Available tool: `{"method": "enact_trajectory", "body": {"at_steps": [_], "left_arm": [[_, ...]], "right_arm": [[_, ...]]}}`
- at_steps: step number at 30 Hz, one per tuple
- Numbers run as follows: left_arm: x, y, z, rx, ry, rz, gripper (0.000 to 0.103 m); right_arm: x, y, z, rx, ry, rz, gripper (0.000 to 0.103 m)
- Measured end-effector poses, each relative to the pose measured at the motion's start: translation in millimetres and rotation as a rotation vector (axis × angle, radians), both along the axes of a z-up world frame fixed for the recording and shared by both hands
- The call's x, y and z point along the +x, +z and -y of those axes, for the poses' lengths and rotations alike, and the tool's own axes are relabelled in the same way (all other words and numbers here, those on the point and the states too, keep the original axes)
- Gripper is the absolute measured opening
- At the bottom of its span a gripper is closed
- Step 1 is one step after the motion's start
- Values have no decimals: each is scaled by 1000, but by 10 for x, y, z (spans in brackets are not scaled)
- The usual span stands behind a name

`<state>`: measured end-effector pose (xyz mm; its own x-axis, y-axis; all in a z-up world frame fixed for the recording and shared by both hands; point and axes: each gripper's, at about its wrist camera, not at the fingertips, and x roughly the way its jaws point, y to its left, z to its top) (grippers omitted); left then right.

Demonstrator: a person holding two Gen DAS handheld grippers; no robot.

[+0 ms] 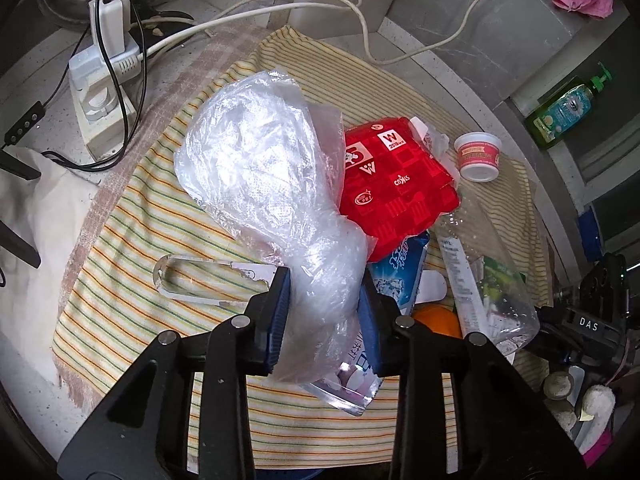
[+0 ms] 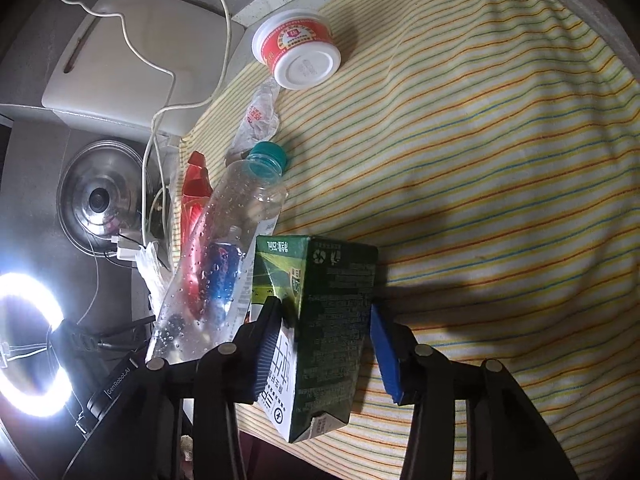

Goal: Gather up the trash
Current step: 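Grasp the clear plastic bag with the left tool while the right tool grasps the green milk carton, then lift the bag and carton and carry both down over the blue basket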

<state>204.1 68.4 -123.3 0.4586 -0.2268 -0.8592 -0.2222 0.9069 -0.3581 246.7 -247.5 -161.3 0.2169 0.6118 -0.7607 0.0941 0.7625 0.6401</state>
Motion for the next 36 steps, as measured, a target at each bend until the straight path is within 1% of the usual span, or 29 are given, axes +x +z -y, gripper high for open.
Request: {"method": "enact_trajectory", "body": {"at_steps": [2, 9, 13, 18, 25, 30, 33, 36], "left_arm": [[-39, 53, -17, 5, 4, 13, 31], [-211, 212, -18, 30, 4, 50, 30], [-341, 293, 6, 46, 6, 68, 30], [-556, 372, 38, 47, 14, 81, 30], [-912, 442, 156, 56, 34, 93, 30], [-1158, 488, 260, 61, 46, 101, 30], [-1312, 512, 355, 72, 34, 109, 30], [-1483, 492, 454, 56, 12, 110, 30]], "right_arm": [[-22, 41, 15, 2, -2, 13, 42], [-109, 225, 118, -28, -17, 72, 41], [-196, 353, 212, -69, -19, 121, 41], [-331, 491, 316, -82, -27, 162, 40], [-551, 608, 462, -98, -15, 215, 40], [-718, 664, 546, -79, 2, 237, 40], [-839, 679, 529, -67, 22, 244, 40], [-1033, 695, 531, -53, 38, 250, 40]]}}
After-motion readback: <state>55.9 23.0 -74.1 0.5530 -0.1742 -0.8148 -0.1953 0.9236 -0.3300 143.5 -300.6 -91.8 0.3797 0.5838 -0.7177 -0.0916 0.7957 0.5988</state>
